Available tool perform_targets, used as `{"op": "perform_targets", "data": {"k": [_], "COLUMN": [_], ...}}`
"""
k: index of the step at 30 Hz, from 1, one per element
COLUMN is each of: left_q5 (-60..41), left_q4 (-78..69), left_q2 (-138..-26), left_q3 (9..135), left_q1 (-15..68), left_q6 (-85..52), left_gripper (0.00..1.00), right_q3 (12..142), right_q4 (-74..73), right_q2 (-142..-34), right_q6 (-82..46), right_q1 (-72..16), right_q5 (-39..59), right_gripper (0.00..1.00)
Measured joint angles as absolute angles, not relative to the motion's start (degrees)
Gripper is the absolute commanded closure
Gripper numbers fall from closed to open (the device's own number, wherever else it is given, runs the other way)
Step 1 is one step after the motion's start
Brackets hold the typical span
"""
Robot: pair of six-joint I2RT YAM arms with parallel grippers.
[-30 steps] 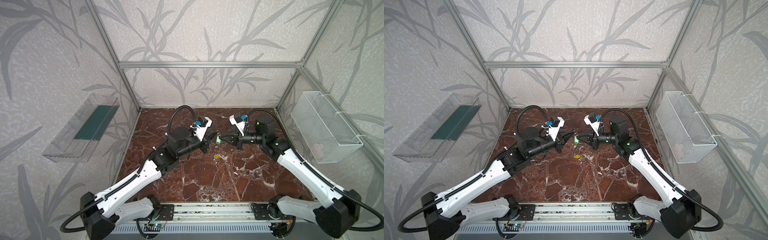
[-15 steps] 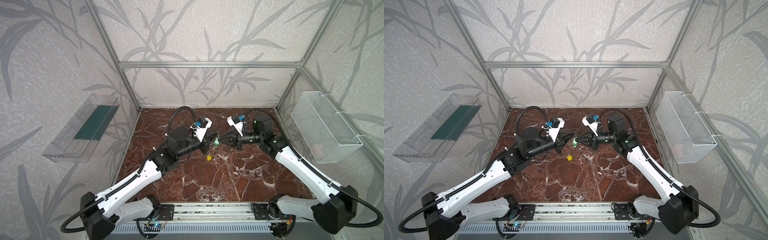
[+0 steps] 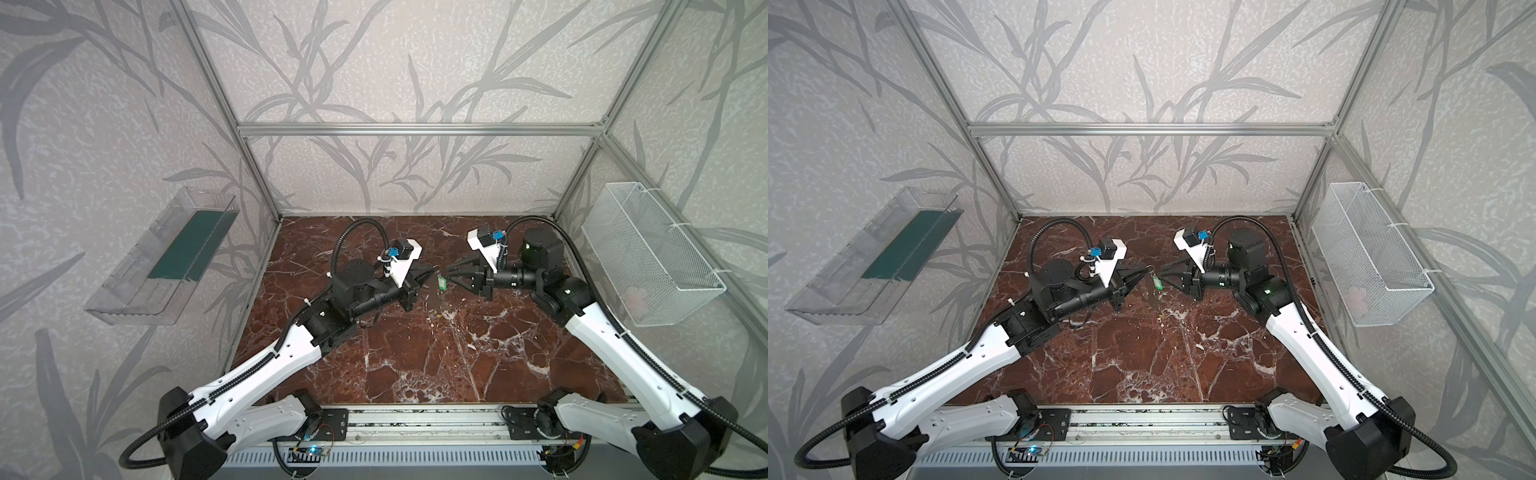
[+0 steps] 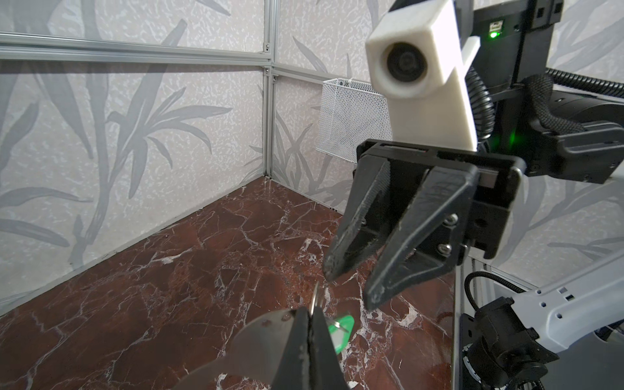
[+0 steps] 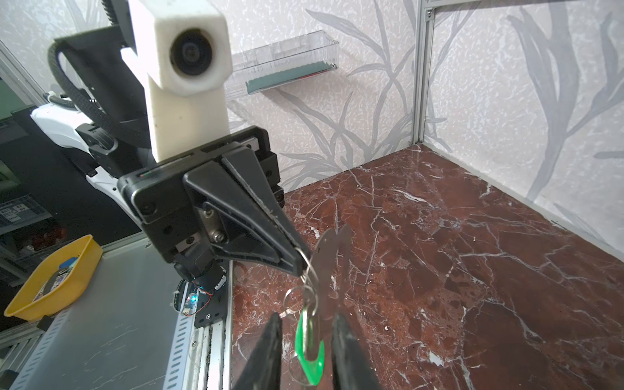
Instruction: Put the keys on the keyring
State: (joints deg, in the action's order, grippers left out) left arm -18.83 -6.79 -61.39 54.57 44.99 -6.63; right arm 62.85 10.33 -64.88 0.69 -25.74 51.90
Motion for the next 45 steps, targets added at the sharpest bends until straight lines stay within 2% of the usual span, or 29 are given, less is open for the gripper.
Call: {"op": "perform_targets", "data": {"k": [21, 36, 41, 45], "left_q5": [-25.1, -23.6, -23.4, -23.2], "left_q4": [-8.7, -9.3, -9.5, -9.5], "left_q2": [-61.3, -61.1, -60.8, -60.7], "left_q3": [54.6, 54.5, 54.3, 54.3], "left_q1": [45.0, 44.9, 44.9, 44.9], "left_q6": [-6.7, -7.2, -7.8, -8.0], "left_gripper": [1.0, 1.0, 1.0, 1.0], "right_q3": [62.8, 62.8, 62.8, 62.8], "right_q4": [4.6, 4.2, 3.9, 3.3], "right_q2": [-65.3, -66.3, -66.8, -67.1], "right_q6": [-1.4, -1.9, -1.6, -1.4], "right_q1": [-25.6, -25.6, -26.0, -26.2], "right_q5": [58.2, 60.1, 60.2, 60.0], "right_gripper": [0.81, 0.91, 1.0, 1.0]}}
